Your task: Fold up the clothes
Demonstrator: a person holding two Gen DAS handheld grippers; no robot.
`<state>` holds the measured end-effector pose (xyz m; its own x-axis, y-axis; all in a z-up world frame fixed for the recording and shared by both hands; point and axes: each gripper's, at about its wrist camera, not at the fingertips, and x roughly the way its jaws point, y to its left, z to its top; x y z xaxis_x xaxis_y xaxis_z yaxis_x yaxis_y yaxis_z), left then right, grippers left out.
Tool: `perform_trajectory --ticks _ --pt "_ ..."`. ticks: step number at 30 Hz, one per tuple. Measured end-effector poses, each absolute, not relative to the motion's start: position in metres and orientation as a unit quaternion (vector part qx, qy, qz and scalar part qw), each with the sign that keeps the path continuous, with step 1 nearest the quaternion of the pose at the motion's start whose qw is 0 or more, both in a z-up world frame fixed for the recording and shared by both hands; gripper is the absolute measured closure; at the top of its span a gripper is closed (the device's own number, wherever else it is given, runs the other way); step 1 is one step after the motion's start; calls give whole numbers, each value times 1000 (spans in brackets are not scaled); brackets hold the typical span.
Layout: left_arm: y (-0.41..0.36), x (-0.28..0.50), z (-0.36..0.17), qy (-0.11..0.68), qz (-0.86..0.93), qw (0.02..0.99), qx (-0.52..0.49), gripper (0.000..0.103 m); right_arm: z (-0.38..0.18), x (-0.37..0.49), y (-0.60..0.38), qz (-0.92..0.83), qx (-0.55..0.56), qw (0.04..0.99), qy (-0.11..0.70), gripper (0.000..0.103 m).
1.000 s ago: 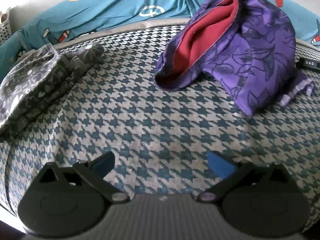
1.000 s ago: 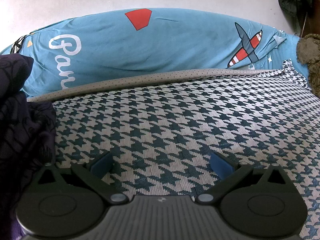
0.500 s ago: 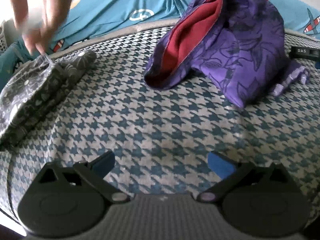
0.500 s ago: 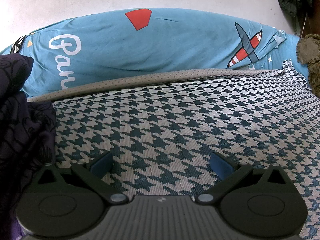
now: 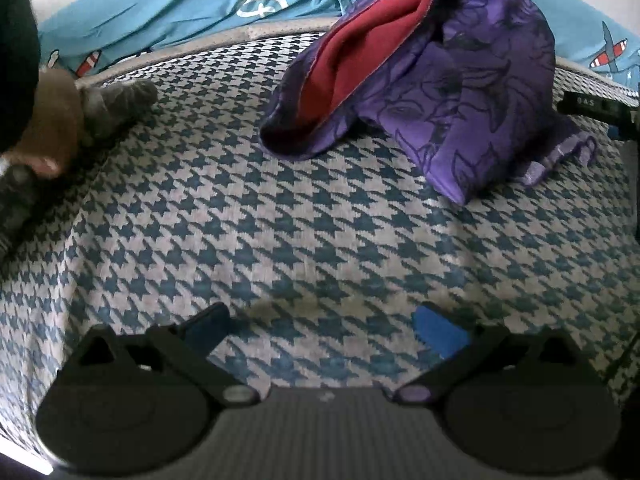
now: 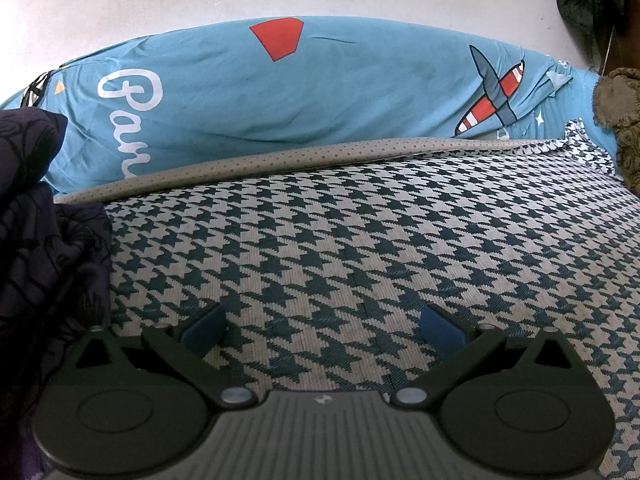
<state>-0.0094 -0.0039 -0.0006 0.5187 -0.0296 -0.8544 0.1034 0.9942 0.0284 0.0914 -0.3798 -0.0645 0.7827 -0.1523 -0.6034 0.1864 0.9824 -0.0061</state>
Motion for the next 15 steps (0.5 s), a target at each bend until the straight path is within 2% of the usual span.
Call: perform_trajectory --ticks 15 --pt "3 2 1 493 8 870 -3 0 -65 91 -380 -90 26 944 317 0"
